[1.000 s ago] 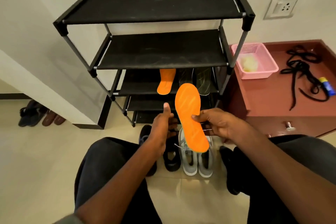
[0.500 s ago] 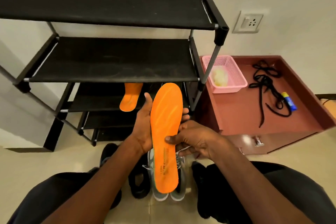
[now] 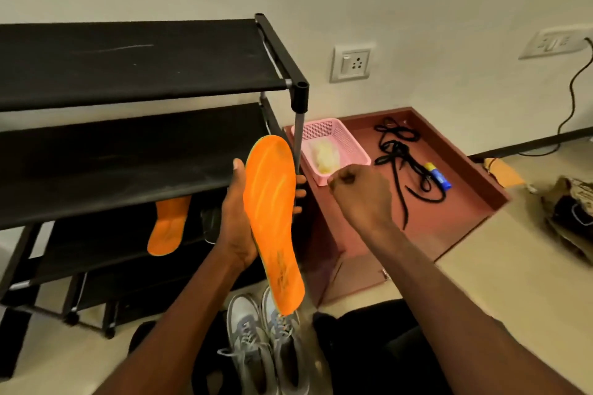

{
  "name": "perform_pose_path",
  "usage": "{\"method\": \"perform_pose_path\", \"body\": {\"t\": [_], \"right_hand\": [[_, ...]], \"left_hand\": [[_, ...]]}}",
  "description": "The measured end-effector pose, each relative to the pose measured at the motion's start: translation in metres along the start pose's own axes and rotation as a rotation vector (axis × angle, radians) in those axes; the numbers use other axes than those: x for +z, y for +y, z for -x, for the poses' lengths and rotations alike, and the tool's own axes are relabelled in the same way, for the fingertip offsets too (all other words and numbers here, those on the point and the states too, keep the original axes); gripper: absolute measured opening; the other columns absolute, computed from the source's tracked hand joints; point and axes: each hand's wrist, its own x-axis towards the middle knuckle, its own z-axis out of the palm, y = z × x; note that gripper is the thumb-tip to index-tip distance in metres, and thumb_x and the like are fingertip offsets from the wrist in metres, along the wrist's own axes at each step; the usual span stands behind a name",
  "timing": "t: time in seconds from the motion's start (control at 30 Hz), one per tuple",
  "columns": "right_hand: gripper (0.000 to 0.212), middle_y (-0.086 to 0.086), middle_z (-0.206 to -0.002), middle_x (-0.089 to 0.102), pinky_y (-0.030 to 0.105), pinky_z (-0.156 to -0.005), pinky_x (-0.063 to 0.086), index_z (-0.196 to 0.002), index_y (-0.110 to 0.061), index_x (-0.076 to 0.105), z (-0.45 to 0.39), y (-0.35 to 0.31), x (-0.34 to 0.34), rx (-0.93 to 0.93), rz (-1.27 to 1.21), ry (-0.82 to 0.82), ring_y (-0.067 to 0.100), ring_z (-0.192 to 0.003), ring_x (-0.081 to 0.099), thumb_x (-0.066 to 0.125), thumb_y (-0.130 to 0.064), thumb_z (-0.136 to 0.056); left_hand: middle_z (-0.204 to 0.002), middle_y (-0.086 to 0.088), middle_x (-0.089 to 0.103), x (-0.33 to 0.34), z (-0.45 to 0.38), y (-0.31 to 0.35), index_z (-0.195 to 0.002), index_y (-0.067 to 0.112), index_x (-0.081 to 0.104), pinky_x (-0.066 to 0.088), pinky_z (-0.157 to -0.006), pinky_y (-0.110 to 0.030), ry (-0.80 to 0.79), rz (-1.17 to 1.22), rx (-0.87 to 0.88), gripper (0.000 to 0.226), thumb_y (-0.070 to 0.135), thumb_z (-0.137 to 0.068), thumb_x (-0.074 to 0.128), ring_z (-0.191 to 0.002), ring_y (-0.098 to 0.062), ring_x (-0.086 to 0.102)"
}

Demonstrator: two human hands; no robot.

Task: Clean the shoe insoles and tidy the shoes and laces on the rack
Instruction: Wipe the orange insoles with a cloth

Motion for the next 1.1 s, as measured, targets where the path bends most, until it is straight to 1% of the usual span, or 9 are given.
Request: {"method": "perform_pose_path", "body": {"t": [0.13,0.27,0.4,0.5,0.6,0.77,0.93,1.03,1.1], "right_hand": [[0.012,-0.001,-0.092,0.078,0.03,-0.07,0.053,-0.09,-0.025,0.081,-0.056,0.008,0.031,0.082,-0.024,0.043,0.025,-0.089,0.072,0.069,-0.028,-0.088],[0.029,0.005,-0.087,0.075,0.028,-0.064,0.041,-0.084,-0.015,0.077,-0.11,0.018,0.061,0.042,0.207,0.01,0.028,-0.089,0.072,0.074,-0.044,-0.087],[0.042,0.01,-0.111,0.071,0.036,-0.078,0.053,-0.107,-0.013,0.071,-0.142,0.014,0.081,-0.034,0.398,-0.11,0.032,-0.11,0.064,0.075,-0.05,-0.087],[0.046,0.011,-0.12,0.064,0.04,-0.081,0.045,-0.119,-0.012,0.065,-0.149,0.012,0.095,-0.07,0.506,-0.172,0.034,-0.118,0.056,0.076,-0.043,-0.087],[0.033,0.013,-0.114,0.065,0.04,-0.081,0.045,-0.113,-0.01,0.065,-0.149,0.014,0.105,-0.064,0.519,-0.154,0.036,-0.113,0.057,0.071,-0.023,-0.083],[0.014,0.011,-0.089,0.07,0.032,-0.067,0.046,-0.085,-0.01,0.071,-0.145,0.006,0.093,0.031,0.243,0.037,0.035,-0.088,0.066,0.06,-0.016,-0.081],[0.006,0.007,-0.078,0.062,0.028,-0.06,0.04,-0.08,-0.012,0.069,-0.128,-0.004,0.046,0.248,-0.262,0.073,0.027,-0.073,0.058,0.064,-0.016,-0.082],[0.012,0.009,-0.08,0.06,0.025,-0.045,0.04,-0.094,-0.009,0.067,-0.091,-0.009,0.017,0.493,-0.873,-0.053,0.019,-0.062,0.054,0.062,-0.002,-0.085],[0.021,0.009,-0.073,0.057,0.022,-0.04,0.038,-0.096,-0.007,0.065,-0.049,-0.014,0.001,0.588,-1.085,-0.185,0.015,-0.051,0.047,0.052,0.005,-0.087]], "left_hand": [[-0.135,-0.025,0.064,-0.001,-0.006,-0.012,-0.142,0.008,0.057,0.051,-0.1,-0.055,-0.016,0.034,0.027,0.085,0.071,-0.101,0.016,-0.123,-0.044,0.061],[-0.138,-0.026,0.061,-0.008,-0.013,-0.014,-0.147,0.007,0.052,0.045,-0.105,-0.058,-0.045,0.041,0.018,0.086,0.072,-0.101,0.019,-0.125,-0.046,0.059],[-0.138,-0.026,0.061,-0.014,-0.015,-0.017,-0.146,0.008,0.055,0.051,-0.1,-0.056,-0.053,0.079,-0.017,0.086,0.072,-0.101,0.019,-0.125,-0.046,0.059],[-0.137,-0.027,0.061,-0.017,-0.014,-0.017,-0.139,0.01,0.063,0.051,-0.101,-0.057,-0.043,0.084,-0.045,0.084,0.07,-0.1,0.02,-0.126,-0.048,0.059],[-0.136,-0.027,0.062,-0.021,-0.01,-0.016,-0.136,0.009,0.065,0.043,-0.106,-0.059,-0.007,0.082,-0.066,0.084,0.071,-0.1,0.021,-0.126,-0.048,0.057],[-0.135,-0.026,0.063,-0.027,-0.002,-0.007,-0.132,0.012,0.069,0.049,-0.101,-0.055,0.017,0.078,-0.081,0.08,0.069,-0.101,0.022,-0.126,-0.047,0.058],[-0.131,-0.025,0.066,-0.024,0.016,0.016,-0.133,0.009,0.066,0.058,-0.092,-0.05,0.061,0.073,-0.062,0.08,0.068,-0.101,0.024,-0.124,-0.047,0.06],[-0.13,-0.023,0.067,-0.025,0.039,0.03,-0.137,0.008,0.061,0.059,-0.091,-0.05,0.12,0.057,-0.064,0.08,0.07,-0.099,0.028,-0.123,-0.046,0.062],[-0.128,-0.023,0.069,-0.028,0.062,0.042,-0.136,0.009,0.062,0.06,-0.088,-0.049,0.158,0.064,-0.072,0.079,0.072,-0.097,0.034,-0.119,-0.043,0.066]]}}
